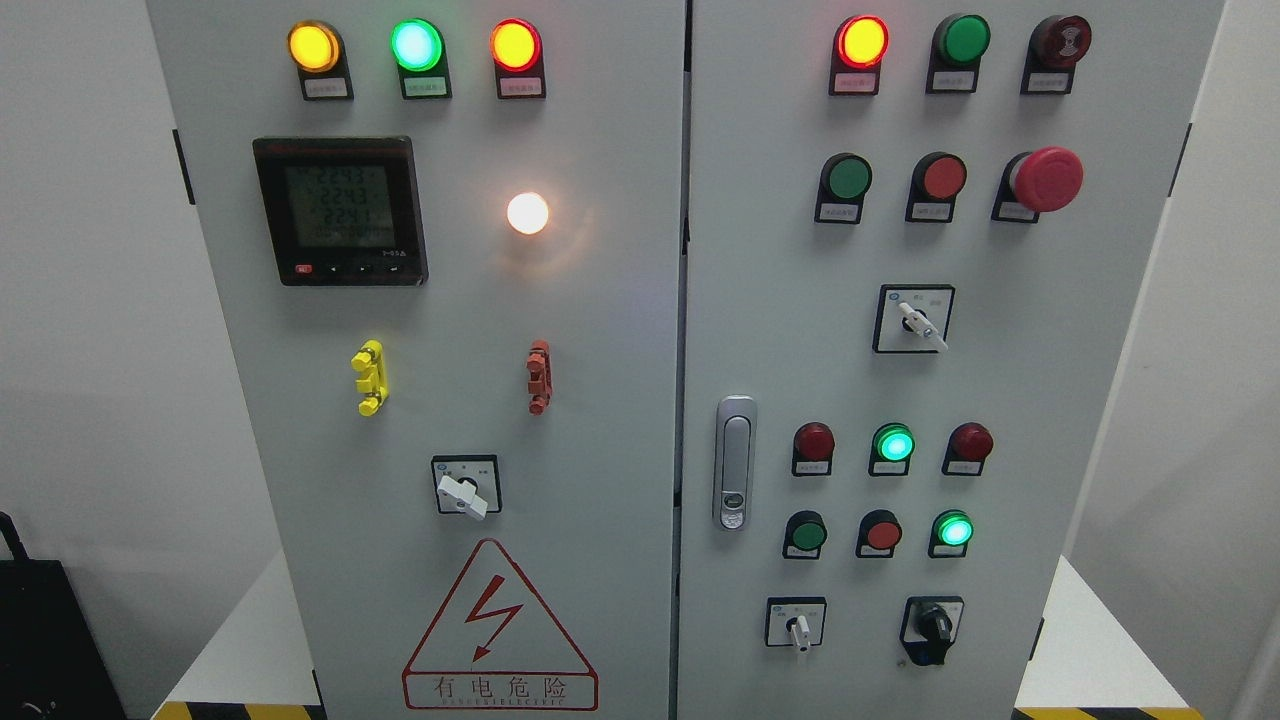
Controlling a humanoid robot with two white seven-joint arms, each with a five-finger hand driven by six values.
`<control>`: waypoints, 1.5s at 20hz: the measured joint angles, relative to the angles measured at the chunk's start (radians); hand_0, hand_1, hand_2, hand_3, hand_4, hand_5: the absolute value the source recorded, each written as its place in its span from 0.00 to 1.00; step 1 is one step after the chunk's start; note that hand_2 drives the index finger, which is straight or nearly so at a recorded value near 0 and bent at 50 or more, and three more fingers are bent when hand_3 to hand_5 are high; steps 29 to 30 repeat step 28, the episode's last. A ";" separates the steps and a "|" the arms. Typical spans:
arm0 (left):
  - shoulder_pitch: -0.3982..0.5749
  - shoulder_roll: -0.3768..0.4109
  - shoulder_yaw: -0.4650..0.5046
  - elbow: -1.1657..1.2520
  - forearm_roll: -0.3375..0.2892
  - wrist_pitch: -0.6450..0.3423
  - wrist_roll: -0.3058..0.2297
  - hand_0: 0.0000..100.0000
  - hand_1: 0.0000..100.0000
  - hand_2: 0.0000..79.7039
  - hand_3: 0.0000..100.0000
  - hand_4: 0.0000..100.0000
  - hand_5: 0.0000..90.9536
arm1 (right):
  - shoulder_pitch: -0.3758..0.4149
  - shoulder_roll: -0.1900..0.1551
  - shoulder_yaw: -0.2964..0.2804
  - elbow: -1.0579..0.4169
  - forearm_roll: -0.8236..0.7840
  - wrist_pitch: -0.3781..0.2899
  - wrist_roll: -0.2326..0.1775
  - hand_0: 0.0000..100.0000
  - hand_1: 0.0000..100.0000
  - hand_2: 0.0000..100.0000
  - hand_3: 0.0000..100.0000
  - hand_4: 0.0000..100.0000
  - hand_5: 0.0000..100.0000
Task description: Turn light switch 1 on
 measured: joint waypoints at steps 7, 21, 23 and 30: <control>-0.020 0.014 0.030 0.400 0.041 0.550 -0.015 0.04 0.00 0.00 0.05 0.11 0.00 | 0.000 0.000 0.000 0.000 0.000 0.000 0.005 0.05 0.00 0.00 0.00 0.00 0.00; -0.174 -0.019 -0.077 0.780 0.015 0.693 0.112 0.11 0.00 0.00 0.00 0.00 0.00 | 0.000 0.000 0.000 0.000 0.000 0.000 0.000 0.05 0.00 0.00 0.00 0.00 0.00; -0.182 -0.025 -0.086 0.805 0.014 0.694 0.113 0.12 0.00 0.00 0.00 0.00 0.00 | 0.000 0.000 0.000 0.000 0.000 0.000 0.000 0.05 0.00 0.00 0.00 0.00 0.00; -0.193 -0.036 -0.104 0.849 0.015 0.695 0.116 0.12 0.00 0.00 0.00 0.00 0.00 | 0.000 0.000 0.000 0.000 0.000 0.000 0.000 0.05 0.00 0.00 0.00 0.00 0.00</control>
